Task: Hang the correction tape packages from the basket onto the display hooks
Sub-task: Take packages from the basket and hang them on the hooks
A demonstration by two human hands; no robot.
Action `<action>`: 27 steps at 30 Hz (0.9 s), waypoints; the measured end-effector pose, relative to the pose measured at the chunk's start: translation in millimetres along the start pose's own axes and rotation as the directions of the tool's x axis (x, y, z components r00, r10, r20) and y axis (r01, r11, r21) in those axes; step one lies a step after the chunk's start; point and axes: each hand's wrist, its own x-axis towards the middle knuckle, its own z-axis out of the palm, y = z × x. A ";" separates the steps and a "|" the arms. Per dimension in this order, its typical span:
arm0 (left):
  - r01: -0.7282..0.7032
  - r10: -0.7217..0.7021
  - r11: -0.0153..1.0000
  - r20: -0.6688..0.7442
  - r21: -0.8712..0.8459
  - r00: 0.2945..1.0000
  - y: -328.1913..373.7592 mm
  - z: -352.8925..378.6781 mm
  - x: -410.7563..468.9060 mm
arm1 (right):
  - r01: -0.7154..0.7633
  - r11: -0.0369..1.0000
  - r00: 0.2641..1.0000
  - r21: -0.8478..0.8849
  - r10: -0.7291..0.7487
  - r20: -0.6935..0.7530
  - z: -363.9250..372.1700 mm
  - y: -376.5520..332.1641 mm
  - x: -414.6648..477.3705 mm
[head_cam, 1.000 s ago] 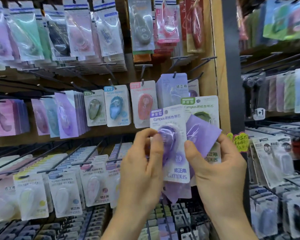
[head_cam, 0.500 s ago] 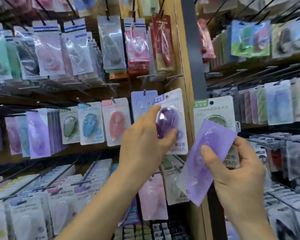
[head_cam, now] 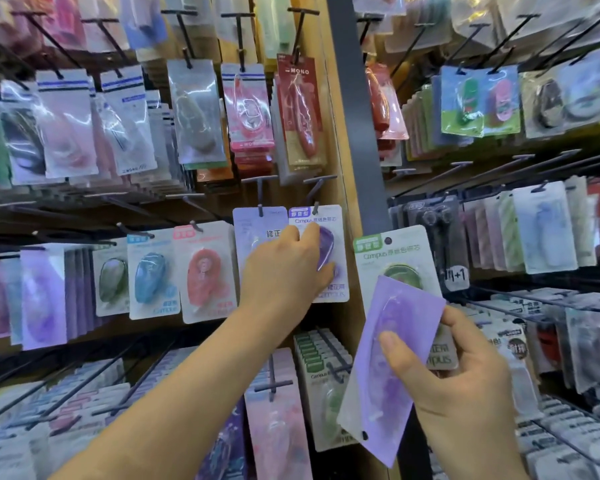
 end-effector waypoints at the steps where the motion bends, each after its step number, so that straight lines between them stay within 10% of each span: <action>1: -0.006 0.005 1.000 0.007 0.028 1.000 1.4 1.3 2.6 | -0.007 1.000 1.000 0.013 0.007 0.014 -0.5 1.3 0.6; 12: -0.158 0.087 0.922 0.207 0.355 0.974 17.1 21.3 36.1 | -0.071 0.980 0.996 0.184 0.060 0.065 -1.0 6.6 9.3; 16: -0.137 0.104 0.956 0.138 0.260 0.985 18.2 -0.8 21.9 | -0.104 0.960 0.993 0.260 0.085 0.084 -4.0 6.9 9.4; 18: -0.053 0.051 0.997 -0.040 -0.053 0.998 10.4 -6.9 2.9 | -0.106 0.951 0.991 0.291 0.078 0.107 -5.3 4.5 9.0; 19: -0.006 -0.024 0.938 -0.081 -0.347 0.996 8.6 -9.2 -9.8 | -0.117 0.948 0.988 0.297 0.081 0.129 -5.8 2.7 8.4; 21: 0.093 -0.142 0.497 0.025 -0.863 0.990 11.6 -16.8 -35.9 | -0.151 0.933 0.980 0.327 0.098 0.173 -5.6 1.4 7.4; 23: 0.162 -0.065 0.108 0.155 -0.981 0.986 16.9 -23.3 -57.8 | -0.181 0.914 0.968 0.364 0.100 0.230 -2.7 -1.9 5.3; 27: 0.113 0.100 0.155 0.130 -0.981 0.986 14.0 -19.1 -87.2 | -0.218 0.874 0.953 0.434 0.094 0.289 3.7 -10.9 -0.3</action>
